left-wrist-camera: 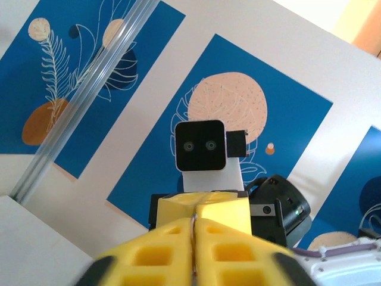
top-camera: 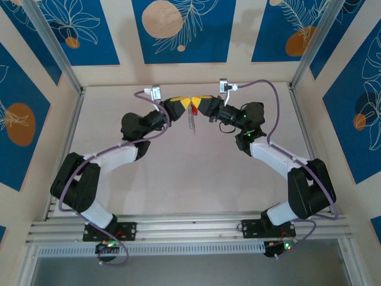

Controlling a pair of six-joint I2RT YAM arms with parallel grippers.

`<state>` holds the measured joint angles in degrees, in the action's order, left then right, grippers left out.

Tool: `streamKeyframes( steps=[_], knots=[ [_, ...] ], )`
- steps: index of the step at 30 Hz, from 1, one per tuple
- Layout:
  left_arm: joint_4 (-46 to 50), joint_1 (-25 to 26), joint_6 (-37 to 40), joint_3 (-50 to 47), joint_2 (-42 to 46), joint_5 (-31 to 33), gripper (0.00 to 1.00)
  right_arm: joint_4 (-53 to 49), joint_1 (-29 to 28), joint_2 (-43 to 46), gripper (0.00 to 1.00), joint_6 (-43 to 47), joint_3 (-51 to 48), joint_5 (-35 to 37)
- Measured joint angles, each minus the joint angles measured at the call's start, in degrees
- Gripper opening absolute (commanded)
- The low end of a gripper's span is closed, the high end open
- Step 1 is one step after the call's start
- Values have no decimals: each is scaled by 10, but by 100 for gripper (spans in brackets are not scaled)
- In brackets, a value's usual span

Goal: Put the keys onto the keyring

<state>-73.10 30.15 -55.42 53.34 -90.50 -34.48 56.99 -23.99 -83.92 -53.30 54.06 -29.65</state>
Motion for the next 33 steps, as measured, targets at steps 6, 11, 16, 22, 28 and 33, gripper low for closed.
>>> streamKeyframes(
  steps=[6,11,16,22,28,33],
  knots=[
    [101,-13,66,17,41,-28,46,-100,37,0,0,34,38,-75],
    [216,-33,155,70,61,-66,52,-238,73,0,0,105,110,-146],
    [324,-55,230,123,52,-117,55,-351,88,-15,0,179,183,-214],
    [406,-81,271,198,3,-189,55,-500,94,-64,0,275,270,-272],
    [473,-87,287,263,-39,-256,53,-574,97,-94,0,316,291,-297],
    [518,-87,306,291,-50,-287,51,-596,98,-100,0,326,293,-304]
  ],
)
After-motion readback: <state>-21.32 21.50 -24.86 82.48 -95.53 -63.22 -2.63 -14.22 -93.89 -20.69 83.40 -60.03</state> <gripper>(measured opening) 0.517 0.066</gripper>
